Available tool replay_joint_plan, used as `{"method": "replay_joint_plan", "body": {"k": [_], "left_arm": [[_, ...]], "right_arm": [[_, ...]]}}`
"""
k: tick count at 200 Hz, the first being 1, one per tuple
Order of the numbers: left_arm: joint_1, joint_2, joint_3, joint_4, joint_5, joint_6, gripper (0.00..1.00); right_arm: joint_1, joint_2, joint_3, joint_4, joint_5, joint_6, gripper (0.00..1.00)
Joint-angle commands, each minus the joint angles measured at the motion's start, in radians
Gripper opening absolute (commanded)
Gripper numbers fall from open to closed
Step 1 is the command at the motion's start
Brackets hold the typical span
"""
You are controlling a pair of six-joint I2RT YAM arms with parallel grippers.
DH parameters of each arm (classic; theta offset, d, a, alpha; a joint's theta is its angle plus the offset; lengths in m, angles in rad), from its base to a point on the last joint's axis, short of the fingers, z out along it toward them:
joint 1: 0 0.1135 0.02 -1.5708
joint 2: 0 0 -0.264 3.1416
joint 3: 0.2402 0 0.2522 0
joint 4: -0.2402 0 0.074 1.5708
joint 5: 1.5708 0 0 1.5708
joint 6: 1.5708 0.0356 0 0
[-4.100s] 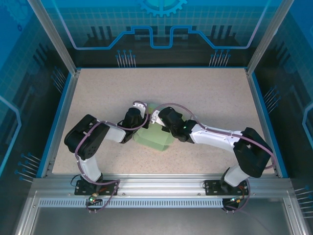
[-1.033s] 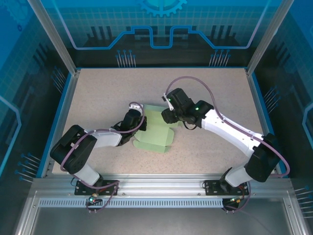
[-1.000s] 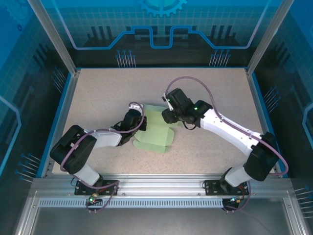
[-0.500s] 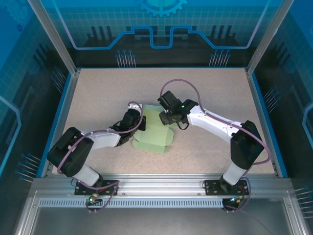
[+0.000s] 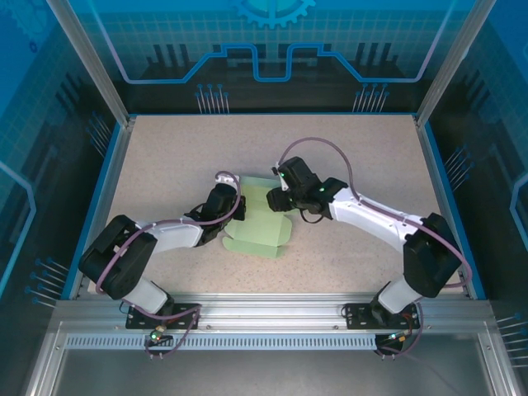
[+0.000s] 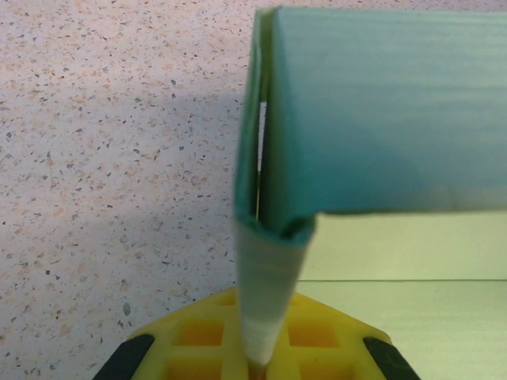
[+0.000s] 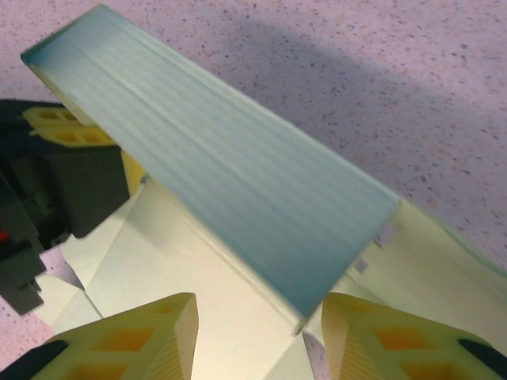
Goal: Fold the paper box
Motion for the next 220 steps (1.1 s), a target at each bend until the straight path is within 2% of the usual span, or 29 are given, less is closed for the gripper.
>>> {"method": "replay_joint_plan", "body": {"k": [1, 44, 109, 159, 220], "left_arm": [[-0.009, -0.03, 0.038, -0.022, -0.01, -0.028, 0.04], [-0.009, -0.029, 0.051, -0.032, -0.012, -0.035, 0.04], [-0.009, -0.035, 0.059, -0.041, -0.007, -0.031, 0.04], [-0.009, -0.044, 0.051, -0.035, -0.003, -0.032, 0.04], [-0.009, -0.042, 0.045, -0.026, 0.004, -0.037, 0.04]], "right_arm": [[0.031, -0.073, -0.057, -0.074, 0.092, 0.023, 0.47], [0.076, -0.143, -0.178, -0.067, 0.177, 0.131, 0.48], [0.107, -0.052, -0.22, 0.045, 0.255, 0.261, 0.49], [0.104, -0.006, -0.2, 0.096, 0.291, 0.262, 0.51], [0.077, -0.026, -0.186, 0.131, 0.331, 0.221, 0.52]]}}
